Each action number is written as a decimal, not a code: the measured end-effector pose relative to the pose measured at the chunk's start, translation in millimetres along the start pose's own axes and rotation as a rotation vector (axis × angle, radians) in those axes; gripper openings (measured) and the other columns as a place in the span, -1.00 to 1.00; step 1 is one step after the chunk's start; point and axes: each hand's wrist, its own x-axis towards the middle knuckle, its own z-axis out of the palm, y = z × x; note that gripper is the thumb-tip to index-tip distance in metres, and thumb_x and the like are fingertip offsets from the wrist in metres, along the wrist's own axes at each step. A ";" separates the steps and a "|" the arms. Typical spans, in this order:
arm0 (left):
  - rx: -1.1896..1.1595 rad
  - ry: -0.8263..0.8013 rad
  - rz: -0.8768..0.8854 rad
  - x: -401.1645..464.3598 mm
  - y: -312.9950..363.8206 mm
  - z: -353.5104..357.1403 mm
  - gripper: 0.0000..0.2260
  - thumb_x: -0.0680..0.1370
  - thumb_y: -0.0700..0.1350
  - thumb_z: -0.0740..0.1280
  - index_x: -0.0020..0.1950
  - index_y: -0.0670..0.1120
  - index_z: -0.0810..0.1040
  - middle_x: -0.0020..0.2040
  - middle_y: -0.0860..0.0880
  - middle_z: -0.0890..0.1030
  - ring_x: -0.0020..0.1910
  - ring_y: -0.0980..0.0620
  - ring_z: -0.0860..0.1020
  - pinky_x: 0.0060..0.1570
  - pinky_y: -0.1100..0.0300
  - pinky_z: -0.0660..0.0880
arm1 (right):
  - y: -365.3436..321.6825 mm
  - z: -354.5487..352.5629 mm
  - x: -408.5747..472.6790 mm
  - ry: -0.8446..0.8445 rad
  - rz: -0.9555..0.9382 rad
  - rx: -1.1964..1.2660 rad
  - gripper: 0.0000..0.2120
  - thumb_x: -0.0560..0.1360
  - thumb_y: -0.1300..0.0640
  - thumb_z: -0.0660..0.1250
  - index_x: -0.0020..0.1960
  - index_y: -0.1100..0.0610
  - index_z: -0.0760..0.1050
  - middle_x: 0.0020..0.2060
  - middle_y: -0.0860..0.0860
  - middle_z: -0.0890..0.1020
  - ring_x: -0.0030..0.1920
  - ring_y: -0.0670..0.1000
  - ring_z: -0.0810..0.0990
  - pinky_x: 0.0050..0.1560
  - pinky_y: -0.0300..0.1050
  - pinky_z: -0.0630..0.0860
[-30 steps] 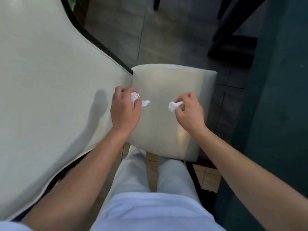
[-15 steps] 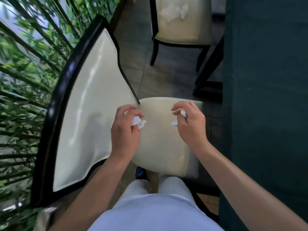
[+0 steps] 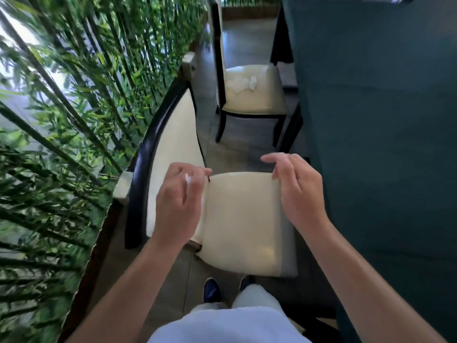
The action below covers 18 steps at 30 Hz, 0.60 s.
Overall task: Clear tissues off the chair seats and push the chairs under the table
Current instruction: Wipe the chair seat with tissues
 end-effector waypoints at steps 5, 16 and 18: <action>0.116 0.028 0.094 -15.1 5.9 -19.1 -0.67 0.66 -0.13 0.09 0.32 0.03 0.55 0.21 0.04 0.46 0.07 0.14 0.51 0.15 0.16 0.50 | -11.6 -7.9 -16.9 -0.005 -0.064 -0.002 -0.53 0.56 0.33 0.10 0.32 -0.01 0.56 0.04 -0.10 0.59 -0.22 -0.03 0.57 -0.19 0.09 0.62; 0.211 0.159 0.179 -41.6 2.1 -79.5 -0.64 0.55 -0.39 0.19 0.03 -0.01 0.67 0.04 0.17 0.58 -0.29 -0.07 0.56 -0.28 0.05 0.50 | -40.3 -15.2 -47.0 -0.019 -0.135 0.058 -0.67 0.57 0.39 0.22 0.05 0.07 0.68 -0.12 -0.09 0.69 -0.27 -0.02 0.60 -0.20 -0.07 0.56; 0.237 0.177 0.189 -38.1 -1.8 -95.6 -0.67 0.58 -0.34 0.21 0.12 -0.02 0.67 0.03 0.17 0.56 -0.28 -0.03 0.56 -0.31 0.10 0.50 | -54.8 -5.9 -51.5 0.006 -0.140 0.032 -0.82 0.63 0.06 0.32 0.17 -0.01 0.66 -0.15 -0.11 0.70 -0.32 0.00 0.60 -0.22 0.06 0.62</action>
